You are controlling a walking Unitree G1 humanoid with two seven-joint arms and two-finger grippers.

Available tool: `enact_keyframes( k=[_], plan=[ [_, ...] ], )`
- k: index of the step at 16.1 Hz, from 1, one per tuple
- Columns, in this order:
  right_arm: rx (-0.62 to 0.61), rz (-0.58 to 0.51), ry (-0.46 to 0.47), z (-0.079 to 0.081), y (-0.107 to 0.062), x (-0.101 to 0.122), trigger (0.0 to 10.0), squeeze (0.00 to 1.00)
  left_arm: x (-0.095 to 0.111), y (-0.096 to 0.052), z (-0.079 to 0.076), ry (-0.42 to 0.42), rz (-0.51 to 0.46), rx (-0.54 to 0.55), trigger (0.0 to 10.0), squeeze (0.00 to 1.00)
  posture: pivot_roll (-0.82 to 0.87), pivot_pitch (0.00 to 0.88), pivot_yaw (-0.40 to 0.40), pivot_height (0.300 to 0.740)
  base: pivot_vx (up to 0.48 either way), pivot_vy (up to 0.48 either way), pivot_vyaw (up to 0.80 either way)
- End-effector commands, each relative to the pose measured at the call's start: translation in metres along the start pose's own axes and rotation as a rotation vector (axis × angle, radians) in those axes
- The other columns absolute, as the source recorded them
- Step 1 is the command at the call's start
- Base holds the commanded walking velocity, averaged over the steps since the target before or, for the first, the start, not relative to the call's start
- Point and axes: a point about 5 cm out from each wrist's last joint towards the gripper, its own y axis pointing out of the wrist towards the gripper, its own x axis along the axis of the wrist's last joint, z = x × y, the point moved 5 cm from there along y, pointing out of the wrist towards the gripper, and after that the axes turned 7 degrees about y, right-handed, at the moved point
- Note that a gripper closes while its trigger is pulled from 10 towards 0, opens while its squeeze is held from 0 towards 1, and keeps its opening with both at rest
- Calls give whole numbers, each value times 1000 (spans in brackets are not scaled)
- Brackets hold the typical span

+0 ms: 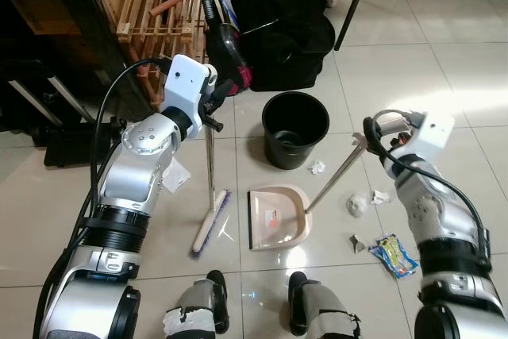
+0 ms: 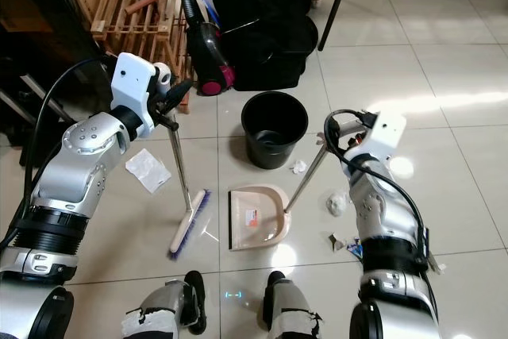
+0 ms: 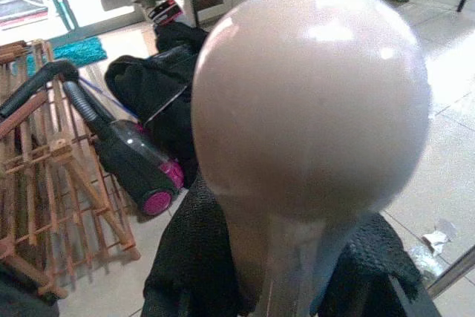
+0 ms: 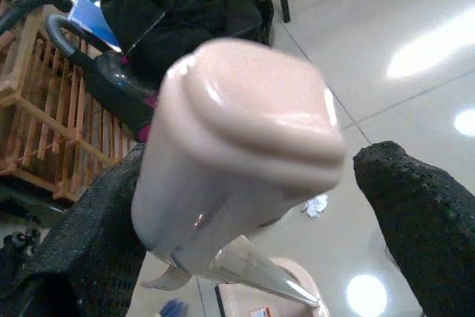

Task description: Sweep floor

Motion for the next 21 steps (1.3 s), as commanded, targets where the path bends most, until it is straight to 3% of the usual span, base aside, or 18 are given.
enact_keyframes(
  k=[1,5,11,16,17,18,19,20,21],
  plan=[
    [-17,9,-6,-6,1,-5,10000,0,7,1,-2,13,-29,-12,10000,0,-33,235,-25,740,0,0,0],
    [-14,-4,-36,-2,7,-6,10000,0,8,-1,-2,17,-32,-16,10000,0,-29,242,-23,740,0,0,0],
    [1,-66,-151,7,13,-9,10000,0,8,-2,-2,18,-33,-18,10000,0,-25,253,-24,740,0,0,0],
    [21,-107,-160,7,10,-10,10000,0,8,-2,-3,20,-36,-26,10000,0,-28,255,-18,740,0,0,0],
    [21,-107,-156,5,9,-12,2431,0,8,-2,-4,19,-36,-27,10000,0,-28,253,-17,740,0,0,0],
    [21,-107,-157,4,8,-13,2431,0,8,-2,-4,19,-36,-28,10000,0,-28,253,-17,740,0,0,0],
    [22,-103,-157,4,8,-14,0,0,8,-2,-4,20,-35,-28,10000,0,-27,252,-16,740,0,0,0],
    [22,-97,-160,3,7,-17,627,0,8,-2,-4,20,-35,-29,10000,0,-27,251,-16,740,0,0,0],
    [21,-90,-168,2,6,-20,10000,0,8,-2,-4,20,-35,-29,10000,0,-28,248,-15,740,0,0,0]
  ],
)
